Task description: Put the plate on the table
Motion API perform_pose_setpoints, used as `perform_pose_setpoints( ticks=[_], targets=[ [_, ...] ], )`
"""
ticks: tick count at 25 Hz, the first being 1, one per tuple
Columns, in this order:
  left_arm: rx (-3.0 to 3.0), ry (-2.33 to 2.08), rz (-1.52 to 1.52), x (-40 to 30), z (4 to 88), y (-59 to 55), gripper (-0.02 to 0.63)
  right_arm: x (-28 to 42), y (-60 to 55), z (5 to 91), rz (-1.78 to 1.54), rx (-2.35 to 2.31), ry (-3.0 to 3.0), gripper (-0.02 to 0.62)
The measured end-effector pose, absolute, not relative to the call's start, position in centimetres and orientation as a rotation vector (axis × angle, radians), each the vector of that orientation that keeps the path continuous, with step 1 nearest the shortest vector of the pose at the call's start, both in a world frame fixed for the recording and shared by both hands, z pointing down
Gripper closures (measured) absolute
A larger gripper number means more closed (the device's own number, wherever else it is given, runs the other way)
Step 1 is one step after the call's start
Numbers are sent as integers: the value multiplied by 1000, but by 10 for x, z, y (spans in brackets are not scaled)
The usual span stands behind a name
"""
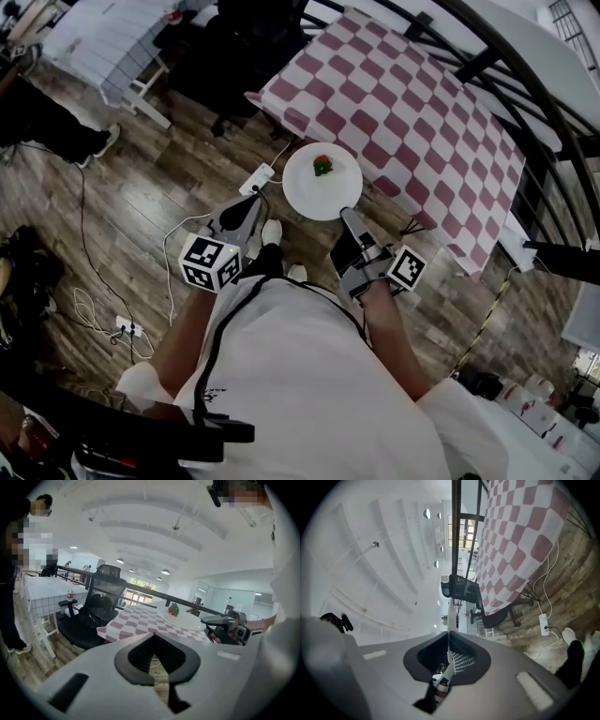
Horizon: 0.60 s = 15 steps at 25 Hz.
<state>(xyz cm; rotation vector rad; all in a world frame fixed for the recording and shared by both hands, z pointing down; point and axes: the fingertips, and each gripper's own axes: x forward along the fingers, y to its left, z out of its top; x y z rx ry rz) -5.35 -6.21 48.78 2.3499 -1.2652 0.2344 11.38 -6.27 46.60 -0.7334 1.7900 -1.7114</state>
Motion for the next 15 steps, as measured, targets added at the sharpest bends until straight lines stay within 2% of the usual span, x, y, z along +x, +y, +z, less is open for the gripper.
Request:
perform_pose_setpoints(
  ticks=[15],
  targets=[
    [2416, -1177, 224, -85, 477, -141, 598, 91, -129, 465, -1635, -805, 1729, 577]
  ],
)
